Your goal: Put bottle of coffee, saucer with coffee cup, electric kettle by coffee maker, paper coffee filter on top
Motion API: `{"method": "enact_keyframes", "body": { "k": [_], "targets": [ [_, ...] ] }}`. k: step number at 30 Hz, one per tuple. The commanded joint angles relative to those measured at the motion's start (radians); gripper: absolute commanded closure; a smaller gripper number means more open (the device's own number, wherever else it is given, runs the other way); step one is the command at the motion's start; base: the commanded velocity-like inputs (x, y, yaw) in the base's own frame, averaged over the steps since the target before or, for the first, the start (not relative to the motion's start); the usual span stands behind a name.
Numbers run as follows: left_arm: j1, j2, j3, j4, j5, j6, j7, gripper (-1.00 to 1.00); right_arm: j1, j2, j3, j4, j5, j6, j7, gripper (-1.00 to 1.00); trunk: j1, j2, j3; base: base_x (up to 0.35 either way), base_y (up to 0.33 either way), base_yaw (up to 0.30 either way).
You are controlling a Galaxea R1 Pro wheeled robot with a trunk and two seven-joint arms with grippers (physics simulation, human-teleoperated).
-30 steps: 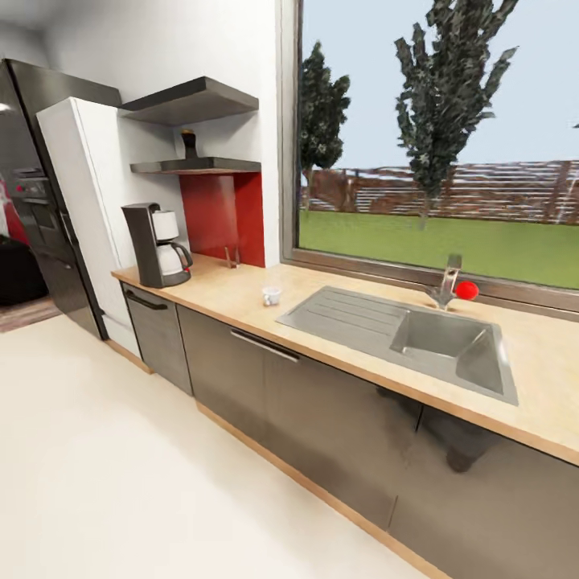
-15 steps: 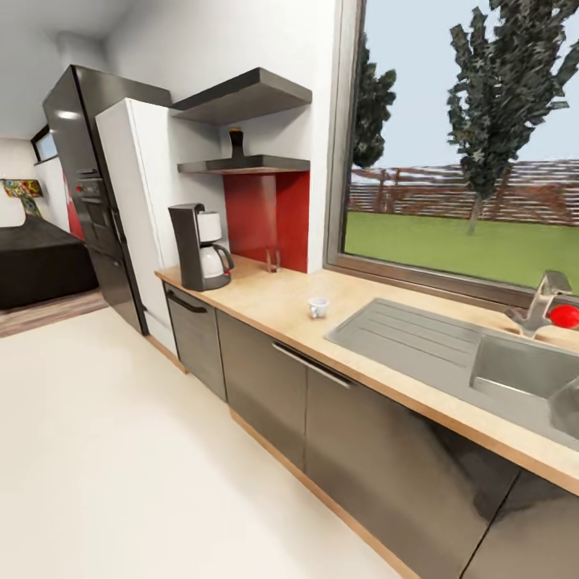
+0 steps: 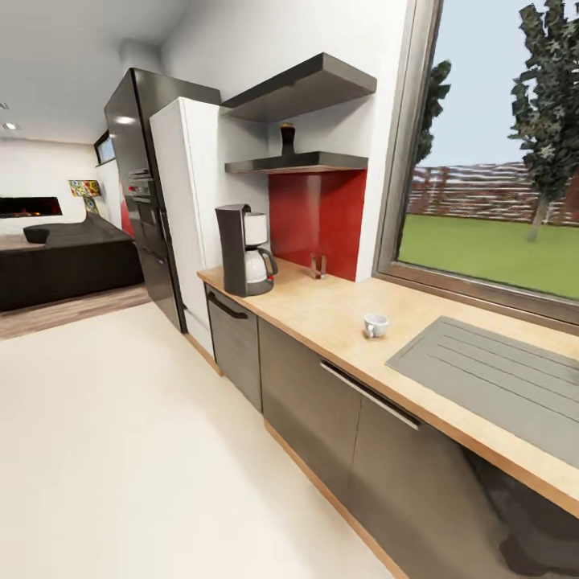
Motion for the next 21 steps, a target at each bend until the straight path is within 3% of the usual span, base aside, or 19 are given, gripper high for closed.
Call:
{"method": "enact_keyframes", "body": {
  "k": [1, 7, 21],
  "targets": [
    [0.000, 0.000, 0.001, -0.001, 0.000, -0.001, 0.000, -1.00, 0.000, 0.000, 0.000, 0.000, 0.001, -0.001, -0.001, -1.00, 0.001, 0.000, -0.001, 0.299, 0.174, 0.275],
    [0.000, 0.000, 0.001, -0.001, 0.000, 0.000, 0.000, -1.00, 0.000, -0.002, -0.001, 0.001, 0.001, 0.000, 0.002, -1.00, 0.001, 0.000, -0.001, 0.274, 0.205, 0.177],
    [0.000, 0.000, 0.001, -0.001, 0.000, -0.001, 0.000, -1.00, 0.001, -0.008, -0.001, 0.005, 0.000, 0.002, 0.005, -1.00, 0.001, 0.000, -0.001, 0.258, 0.222, 0.016]
  ]
}}
